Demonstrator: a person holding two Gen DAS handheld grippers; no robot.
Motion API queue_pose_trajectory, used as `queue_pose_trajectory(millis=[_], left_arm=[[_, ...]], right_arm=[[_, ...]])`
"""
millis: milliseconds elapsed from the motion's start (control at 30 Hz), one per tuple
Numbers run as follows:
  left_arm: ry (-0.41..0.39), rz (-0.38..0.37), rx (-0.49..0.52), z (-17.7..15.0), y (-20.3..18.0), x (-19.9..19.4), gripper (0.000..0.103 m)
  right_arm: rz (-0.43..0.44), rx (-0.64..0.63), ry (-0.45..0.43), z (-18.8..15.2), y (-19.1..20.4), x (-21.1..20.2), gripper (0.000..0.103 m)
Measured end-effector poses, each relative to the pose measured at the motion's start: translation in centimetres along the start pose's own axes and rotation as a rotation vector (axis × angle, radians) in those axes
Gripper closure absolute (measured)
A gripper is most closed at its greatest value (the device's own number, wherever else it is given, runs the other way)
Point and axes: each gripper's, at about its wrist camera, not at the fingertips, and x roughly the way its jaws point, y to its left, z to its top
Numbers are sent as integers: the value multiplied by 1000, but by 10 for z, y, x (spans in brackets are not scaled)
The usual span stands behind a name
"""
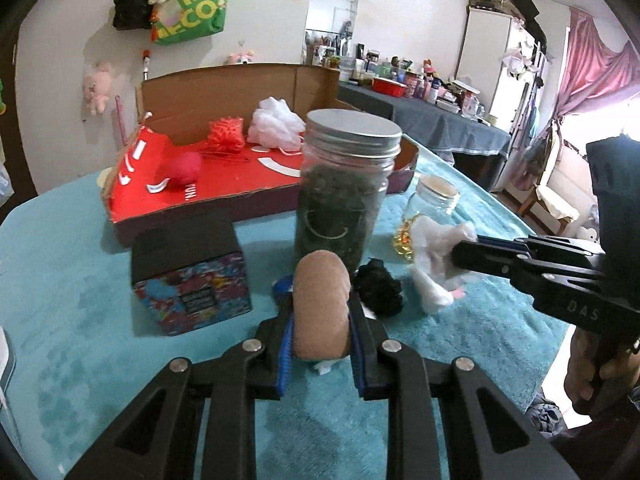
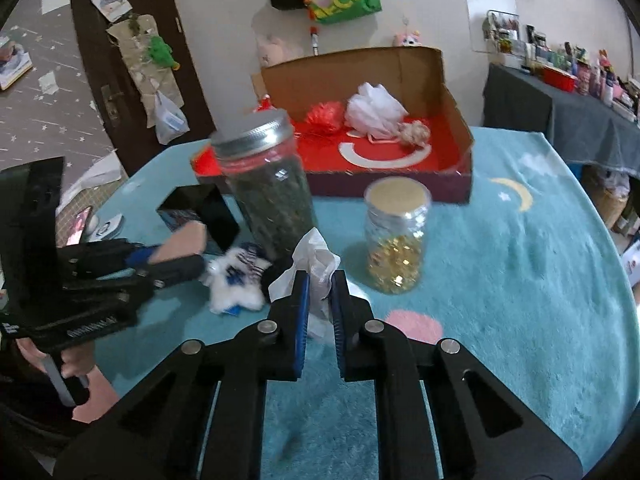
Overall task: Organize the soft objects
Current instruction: 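Carry the white pouch with the right tool while the left tool carries the beige sponge into the box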
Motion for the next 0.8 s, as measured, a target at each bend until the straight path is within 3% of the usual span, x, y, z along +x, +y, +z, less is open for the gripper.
queue_pose_trajectory(millis=[467,800], left_arm=[[21,-19,-2,3,-4,10,78],[15,15,-78,-3,28,-8,78]], right_arm=[[53,-11,21,-1,10,10,94],[85,67,7,-1,-10,-1,95]])
